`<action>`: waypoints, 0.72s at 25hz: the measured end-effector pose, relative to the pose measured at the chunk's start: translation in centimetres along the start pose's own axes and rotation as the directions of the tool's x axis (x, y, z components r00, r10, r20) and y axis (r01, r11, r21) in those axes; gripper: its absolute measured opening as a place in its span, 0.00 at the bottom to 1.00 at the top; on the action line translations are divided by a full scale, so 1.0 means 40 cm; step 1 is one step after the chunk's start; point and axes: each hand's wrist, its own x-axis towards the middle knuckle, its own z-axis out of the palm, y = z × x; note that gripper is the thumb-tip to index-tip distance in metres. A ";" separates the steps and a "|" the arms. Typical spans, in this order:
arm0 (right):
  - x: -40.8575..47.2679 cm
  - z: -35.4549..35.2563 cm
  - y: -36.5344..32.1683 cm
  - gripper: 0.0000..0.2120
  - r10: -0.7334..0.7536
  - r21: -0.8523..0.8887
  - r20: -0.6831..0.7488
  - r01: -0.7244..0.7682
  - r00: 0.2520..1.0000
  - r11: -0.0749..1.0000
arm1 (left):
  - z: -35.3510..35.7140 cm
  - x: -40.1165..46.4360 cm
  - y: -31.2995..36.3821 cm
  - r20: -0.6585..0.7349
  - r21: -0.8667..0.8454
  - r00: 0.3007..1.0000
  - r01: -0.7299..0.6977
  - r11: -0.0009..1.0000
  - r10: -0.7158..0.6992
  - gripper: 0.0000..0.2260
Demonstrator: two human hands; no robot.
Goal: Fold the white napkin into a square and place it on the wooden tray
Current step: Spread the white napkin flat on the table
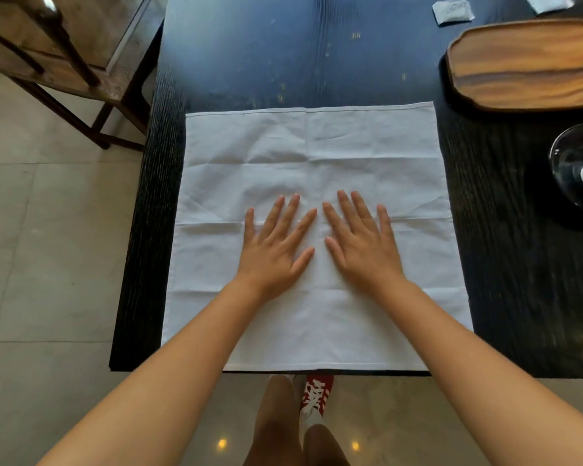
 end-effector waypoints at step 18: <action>0.301 -0.042 0.061 0.35 0.023 -0.029 0.020 -0.022 1.000 0.999 | -0.048 0.295 -0.177 0.048 0.057 0.992 -0.121 0.991 0.118 0.33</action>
